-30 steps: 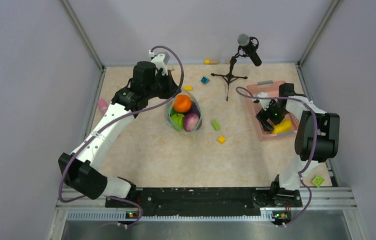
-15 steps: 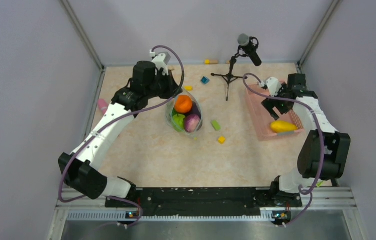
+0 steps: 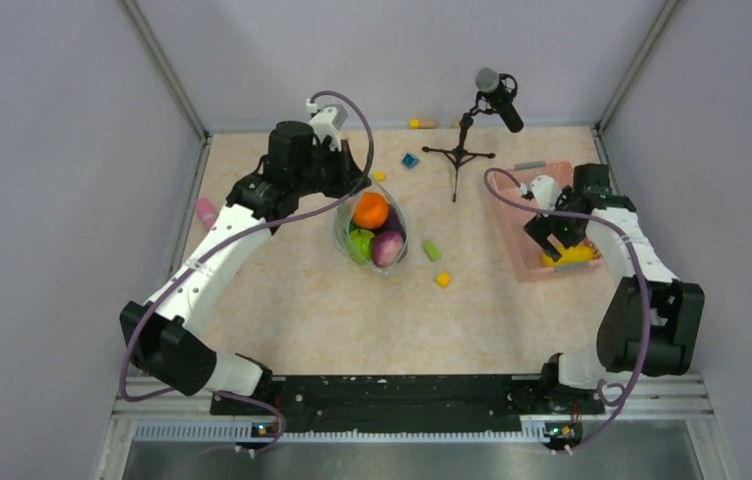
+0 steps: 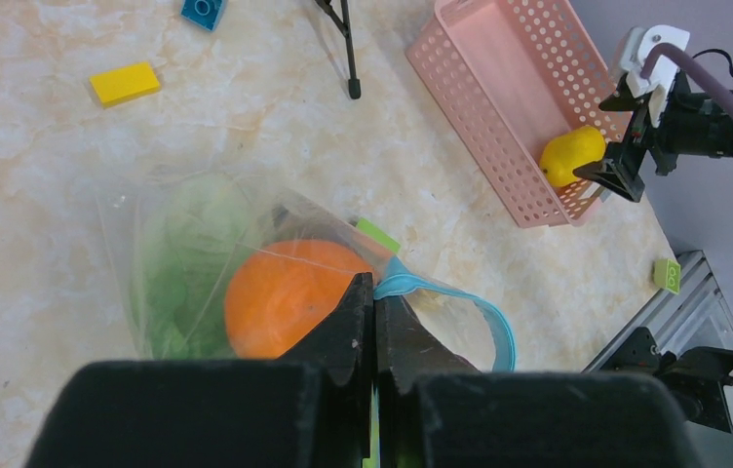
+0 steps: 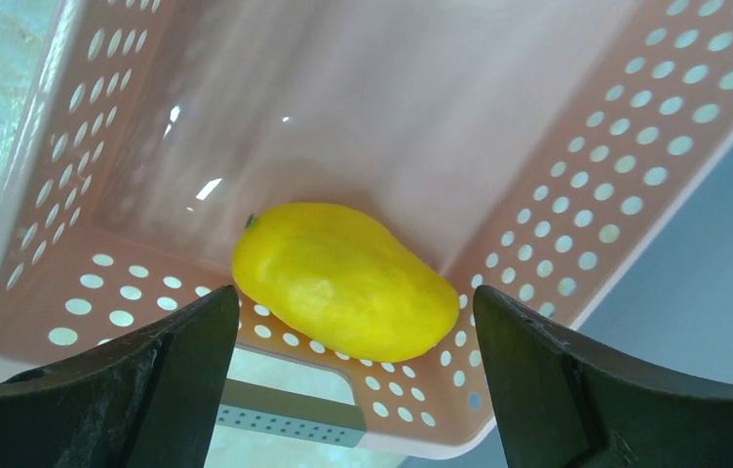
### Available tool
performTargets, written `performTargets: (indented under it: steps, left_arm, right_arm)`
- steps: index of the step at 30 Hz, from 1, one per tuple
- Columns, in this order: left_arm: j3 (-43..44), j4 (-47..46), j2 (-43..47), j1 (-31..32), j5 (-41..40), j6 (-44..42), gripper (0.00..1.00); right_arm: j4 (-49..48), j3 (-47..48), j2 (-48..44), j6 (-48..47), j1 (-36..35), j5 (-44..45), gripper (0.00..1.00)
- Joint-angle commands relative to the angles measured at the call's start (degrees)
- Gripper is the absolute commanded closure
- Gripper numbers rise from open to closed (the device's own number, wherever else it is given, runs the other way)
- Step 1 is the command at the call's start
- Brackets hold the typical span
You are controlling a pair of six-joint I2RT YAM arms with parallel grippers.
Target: Place the food in the zip-top bag and seal the zipper
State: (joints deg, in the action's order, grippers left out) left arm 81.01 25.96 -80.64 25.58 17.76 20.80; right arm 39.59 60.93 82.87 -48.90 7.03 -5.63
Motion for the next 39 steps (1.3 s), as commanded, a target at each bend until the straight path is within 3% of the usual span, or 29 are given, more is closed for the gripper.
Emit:
performTargets:
  steps: [1, 6, 8, 14, 20, 26, 32, 35, 39]
  left_arm:
    - [1.95, -4.64, 0.25, -0.13, 0.95, -1.74, 1.00]
    - [2.56, -4.77, -0.85, -0.38, 1.18, -2.30, 1.00]
    - [2.50, -4.77, -1.28, -0.49, 1.35, -2.18, 1.00]
    - [2.77, -5.00, -2.24, -0.57, 3.17, -1.56, 1.00]
    - [2.28, -4.95, -1.52, -0.56, 2.66, -1.09, 1.00]
    - [1.43, -5.04, -0.24, -0.56, 2.12, -0.50, 1.00]
    - [1.58, -4.73, 0.37, -0.61, 1.40, 0.11, 1.00]
    - [2.14, -3.82, 0.62, -0.58, -0.01, 0.25, 1.00]
    - [2.40, -2.37, 2.18, -0.59, -3.23, 0.72, 1.00]
  right_arm:
    - [1.73, -1.89, -0.64, -2.74, 0.09, -1.41, 0.11]
    - [3.43, -1.04, 5.11, -0.62, 0.02, 4.69, 0.13]
    - [1.51, -1.13, 7.26, -0.12, 0.00, 10.32, 0.13]
    - [-4.35, -1.92, 11.07, -2.24, 0.09, 15.69, 0.12]
    - [-13.93, -2.48, 11.89, -3.14, 0.26, 10.45, 0.17]
    - [-13.36, -0.40, 14.12, -1.75, 1.54, 9.03, 0.42]
    - [-13.46, -1.48, 12.95, -1.68, 2.17, 9.02, 0.76]
    - [-14.57, -1.57, 11.00, -0.87, 2.16, 6.70, 0.88]
    - [-18.81, -2.37, 4.96, 2.86, 2.12, 1.46, 0.97]
